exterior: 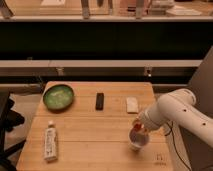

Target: Place the pepper in the ceramic cup

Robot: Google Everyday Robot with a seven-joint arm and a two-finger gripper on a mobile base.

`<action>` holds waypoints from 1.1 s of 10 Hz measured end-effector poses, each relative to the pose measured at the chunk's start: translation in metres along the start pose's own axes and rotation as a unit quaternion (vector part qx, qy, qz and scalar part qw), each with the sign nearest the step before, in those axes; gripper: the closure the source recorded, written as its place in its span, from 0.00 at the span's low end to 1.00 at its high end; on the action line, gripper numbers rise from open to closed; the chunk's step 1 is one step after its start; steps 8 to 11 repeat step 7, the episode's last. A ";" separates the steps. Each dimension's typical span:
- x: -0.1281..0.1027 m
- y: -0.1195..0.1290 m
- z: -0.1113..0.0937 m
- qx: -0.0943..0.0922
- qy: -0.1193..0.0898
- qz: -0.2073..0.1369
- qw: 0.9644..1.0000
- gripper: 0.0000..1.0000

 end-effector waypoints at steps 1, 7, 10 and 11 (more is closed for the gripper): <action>0.000 0.000 0.000 0.000 0.001 0.001 1.000 0.40; 0.003 0.003 -0.001 0.002 0.003 0.008 1.000 0.35; 0.003 0.003 -0.001 0.002 0.003 0.008 1.000 0.35; 0.003 0.003 -0.001 0.002 0.003 0.008 1.000 0.35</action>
